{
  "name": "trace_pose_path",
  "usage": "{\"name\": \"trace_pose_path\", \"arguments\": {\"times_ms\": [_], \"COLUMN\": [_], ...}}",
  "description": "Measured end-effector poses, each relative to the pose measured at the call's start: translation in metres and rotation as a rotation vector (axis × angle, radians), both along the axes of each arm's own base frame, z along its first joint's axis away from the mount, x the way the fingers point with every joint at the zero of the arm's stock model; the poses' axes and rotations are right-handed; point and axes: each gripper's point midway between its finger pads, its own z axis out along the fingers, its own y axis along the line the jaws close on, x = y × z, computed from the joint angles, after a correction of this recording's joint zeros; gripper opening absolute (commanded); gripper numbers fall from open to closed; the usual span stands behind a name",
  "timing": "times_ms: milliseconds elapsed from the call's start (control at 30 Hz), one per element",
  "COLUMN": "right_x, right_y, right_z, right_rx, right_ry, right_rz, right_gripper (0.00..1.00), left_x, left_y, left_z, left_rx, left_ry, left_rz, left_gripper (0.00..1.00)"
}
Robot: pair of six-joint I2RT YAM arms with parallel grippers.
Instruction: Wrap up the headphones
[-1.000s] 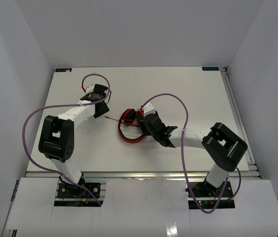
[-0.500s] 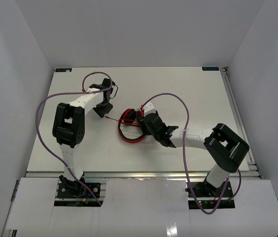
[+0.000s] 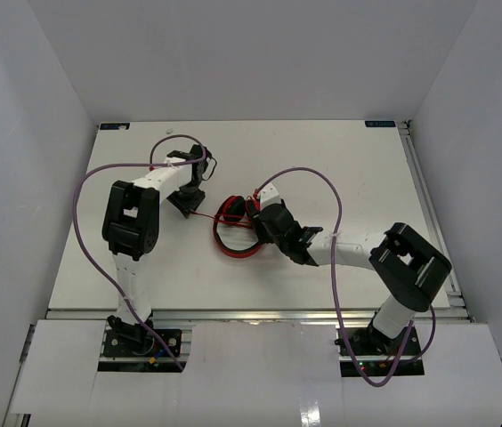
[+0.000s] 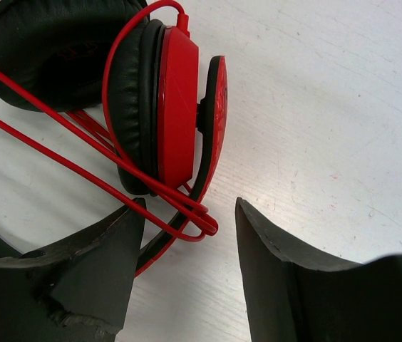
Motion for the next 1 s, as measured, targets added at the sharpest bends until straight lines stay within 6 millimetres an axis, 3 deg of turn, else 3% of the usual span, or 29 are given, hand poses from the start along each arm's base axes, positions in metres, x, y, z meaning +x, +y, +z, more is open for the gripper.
{"name": "trace_pose_path", "arguments": {"times_ms": [100, 333, 667, 867, 1000], "right_x": [0.000, 0.000, -0.001, 0.001, 0.007], "right_y": [0.000, 0.000, -0.002, -0.002, 0.002], "right_z": [0.003, 0.005, -0.001, -0.027, -0.034], "right_rx": [0.002, 0.003, -0.009, -0.053, -0.063], "right_ry": [-0.006, -0.011, -0.004, 0.026, 0.023], "right_rz": [0.003, 0.005, 0.006, 0.000, -0.013], "right_gripper": [0.59, 0.59, 0.61, 0.61, 0.59], "left_x": [0.001, 0.008, 0.011, 0.012, 0.014], "left_y": [-0.001, -0.007, -0.007, -0.006, -0.005], "left_z": [0.000, -0.001, 0.000, 0.000, 0.000], "left_rx": [-0.001, -0.016, 0.000, 0.022, 0.036], "left_ry": [0.001, -0.018, -0.020, -0.017, -0.009], "left_rz": [0.003, 0.013, 0.021, 0.026, 0.023], "left_gripper": [0.41, 0.00, 0.00, 0.00, 0.00]}}
